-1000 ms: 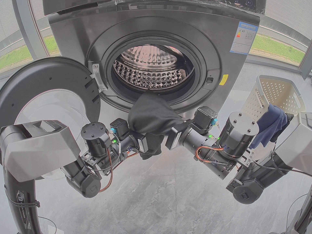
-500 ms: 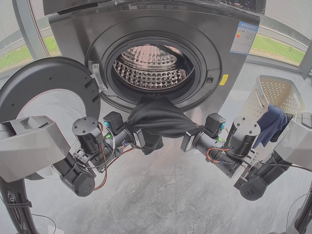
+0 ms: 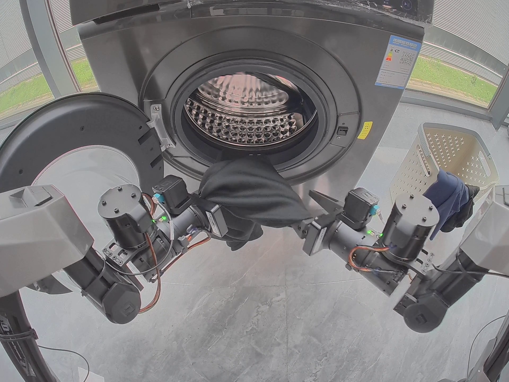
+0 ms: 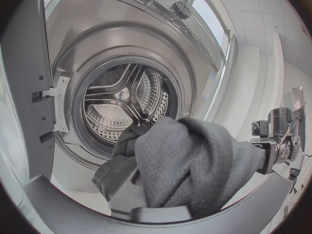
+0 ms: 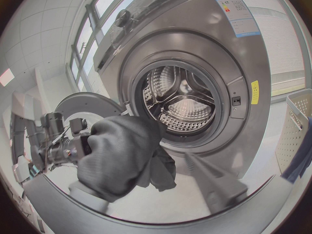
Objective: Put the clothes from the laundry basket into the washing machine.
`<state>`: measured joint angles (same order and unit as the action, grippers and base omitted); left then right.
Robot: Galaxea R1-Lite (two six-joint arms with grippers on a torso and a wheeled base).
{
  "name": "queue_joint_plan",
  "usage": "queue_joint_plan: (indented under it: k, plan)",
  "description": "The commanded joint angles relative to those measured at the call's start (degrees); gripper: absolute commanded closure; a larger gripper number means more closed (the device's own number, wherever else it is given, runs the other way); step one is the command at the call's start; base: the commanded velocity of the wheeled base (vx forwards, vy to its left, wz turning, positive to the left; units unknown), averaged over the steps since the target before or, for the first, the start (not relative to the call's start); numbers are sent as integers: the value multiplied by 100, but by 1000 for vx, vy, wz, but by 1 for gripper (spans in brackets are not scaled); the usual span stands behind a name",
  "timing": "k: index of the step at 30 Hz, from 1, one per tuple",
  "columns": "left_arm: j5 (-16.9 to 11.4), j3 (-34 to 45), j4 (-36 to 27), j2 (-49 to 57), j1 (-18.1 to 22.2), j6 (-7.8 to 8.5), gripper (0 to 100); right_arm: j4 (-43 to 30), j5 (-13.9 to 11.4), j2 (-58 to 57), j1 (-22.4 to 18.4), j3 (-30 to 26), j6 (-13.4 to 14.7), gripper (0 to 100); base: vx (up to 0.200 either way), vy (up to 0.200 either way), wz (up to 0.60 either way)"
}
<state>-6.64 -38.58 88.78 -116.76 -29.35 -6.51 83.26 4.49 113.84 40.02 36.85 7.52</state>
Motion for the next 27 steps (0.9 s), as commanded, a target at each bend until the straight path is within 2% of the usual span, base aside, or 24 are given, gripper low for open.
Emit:
queue_joint_plan:
  k: [1, 2, 3, 4, 5, 6, 9, 12, 13, 15, 16, 21, 25, 27]
  plan:
    - [-4, 545, -10, 628, -9, 1, 100, 59, -633, -1083, -3, -1189, -295, 0, 0, 0, 0]
    - [-4, 703, -10, 716, -18, -8, 100, 59, -783, -1250, -3, -1426, -304, 0, 0, 0, 0]
    - [-4, 747, -10, 725, -18, -8, 100, 59, -818, -1294, -3, -1479, -304, 0, 0, 0, 0]
    - [-4, 932, -10, 830, -26, -8, 100, 76, -1073, -1505, 6, -1725, -304, 0, 0, 0, 0]
    - [-12, 1037, -1, 892, -9, -8, 100, 59, -1204, -1619, 6, -1875, -295, 0, 0, 0, 0]
    - [-12, 1099, -10, 953, -9, -26, 100, -21, -1248, -1680, -21, -1945, -286, 0, 0, 0, 0]
    - [5, 1433, -10, 1244, -70, -158, 100, -12, -1248, -1689, -161, -2147, -278, 0, 0, 0, 0]
    - [93, 1740, -10, 1419, -167, -140, 100, 59, -1240, -1557, -530, -2217, -295, 0, 0, 0, 0]
    - [93, 1740, -10, 1419, -167, -140, 100, 59, -1240, -1557, -530, -2217, -295, 0, 0, 0, 0]
    - [462, 2013, -10, 1463, -360, -114, 100, 173, -1257, -1294, -785, -2042, -304, 0, 0, 0, 0]
    - [533, 2057, -10, 1454, -369, -105, 100, 270, -1248, -1250, -864, -1936, -295, 0, 0, 0, 0]
    - [541, 2065, -1, 1507, -316, -140, 100, 516, -1213, -1136, -1181, -1778, -260, 0, 0, 0, 0]
    - [524, 2153, -10, 1701, -308, -114, 100, 507, -932, -1153, -1330, -1734, -225, 0, 0, 0, 0]
    - [515, 2144, -10, 1762, -211, -87, 100, 507, -897, -1144, -1401, -1734, -198, 0, 0, 0, 0]
